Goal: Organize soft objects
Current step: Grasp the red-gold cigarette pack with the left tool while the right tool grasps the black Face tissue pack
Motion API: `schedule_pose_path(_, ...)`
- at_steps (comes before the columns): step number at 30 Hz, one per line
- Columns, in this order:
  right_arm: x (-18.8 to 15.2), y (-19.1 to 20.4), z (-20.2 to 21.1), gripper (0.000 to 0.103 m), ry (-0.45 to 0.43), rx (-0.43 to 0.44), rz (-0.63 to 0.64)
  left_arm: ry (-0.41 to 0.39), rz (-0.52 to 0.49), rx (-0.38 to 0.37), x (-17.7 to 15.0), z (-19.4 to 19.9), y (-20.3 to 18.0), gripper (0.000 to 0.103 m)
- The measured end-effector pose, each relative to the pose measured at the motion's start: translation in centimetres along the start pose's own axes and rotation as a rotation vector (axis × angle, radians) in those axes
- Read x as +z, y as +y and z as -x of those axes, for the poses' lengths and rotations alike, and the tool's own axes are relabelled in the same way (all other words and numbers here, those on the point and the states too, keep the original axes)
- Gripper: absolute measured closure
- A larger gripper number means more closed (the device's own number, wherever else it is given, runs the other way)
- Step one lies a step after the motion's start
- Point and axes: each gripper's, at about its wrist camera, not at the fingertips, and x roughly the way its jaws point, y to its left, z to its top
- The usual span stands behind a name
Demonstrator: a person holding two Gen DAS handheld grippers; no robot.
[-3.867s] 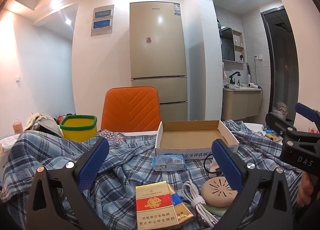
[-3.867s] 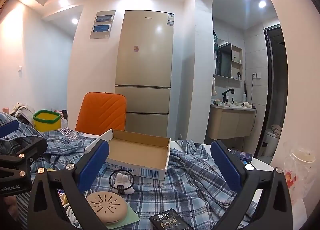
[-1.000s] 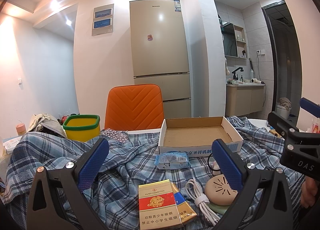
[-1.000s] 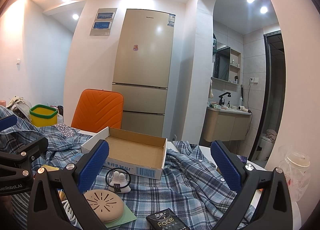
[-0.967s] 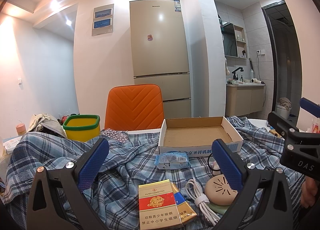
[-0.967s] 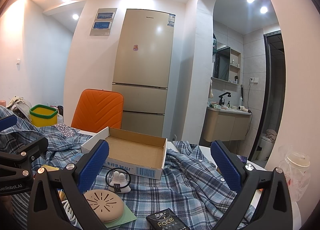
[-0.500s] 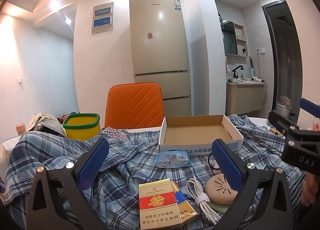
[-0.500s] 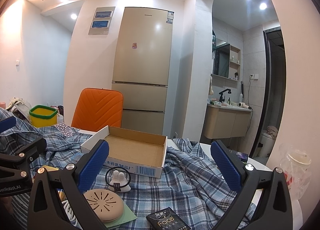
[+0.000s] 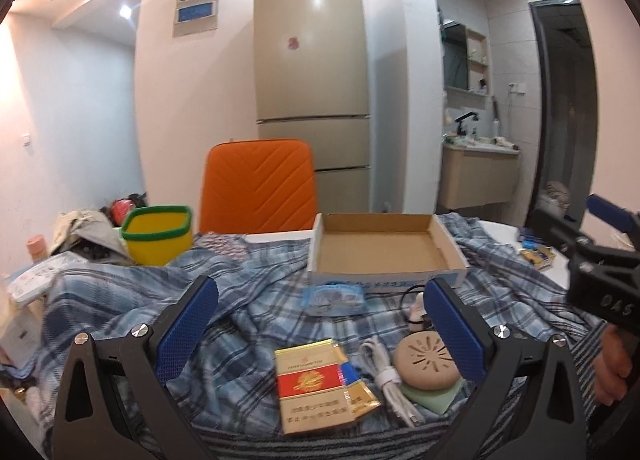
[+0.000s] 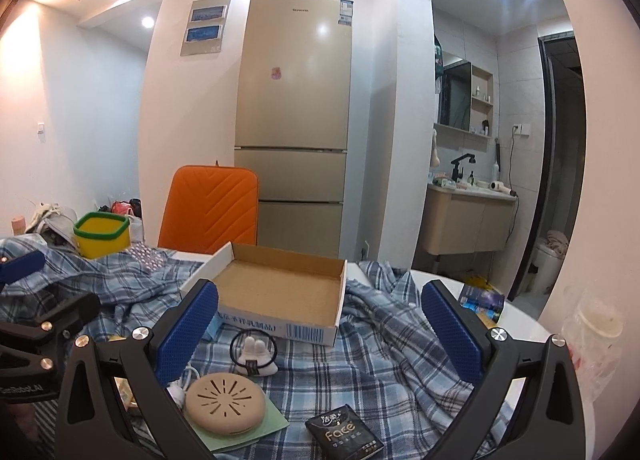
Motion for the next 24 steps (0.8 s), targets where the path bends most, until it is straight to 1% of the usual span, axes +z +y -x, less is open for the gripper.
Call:
schedule_pose_path(2,0.5,0.1,0.1,0.000,0.015,0.003,0.001,0.022,-0.001,0.011,0.1,0.0,0.1,0.001)
schedule_pose_path(8,0.9,0.9,-0.2,0.000,0.057,0.015,0.032,0.125,0.027,-0.023,-0.5,-0.7,0.1,0.001)
schedule_pose_path(12,0.7,0.2,0.0,0.000,0.095,0.040,0.012,0.221,0.044,-0.036,-1.7,-1.2,0.1,0.001)
schedule_pose_path(14,0.4,-0.6,0.2,0.000,0.118,0.059,-0.008,0.260,0.050,-0.051,-2.5,-1.2,0.0,0.007)
schedule_pose_path(18,-1.0,-1.4,0.4,0.000,0.155,0.079,-0.023,0.333,0.070,-0.083,-3.9,-1.3,-0.1,0.009)
schedule_pose_path(24,-3.2,-2.6,0.5,0.000,0.220,0.080,-0.032,0.410,0.116,-0.083,-5.3,-1.7,0.0,0.019)
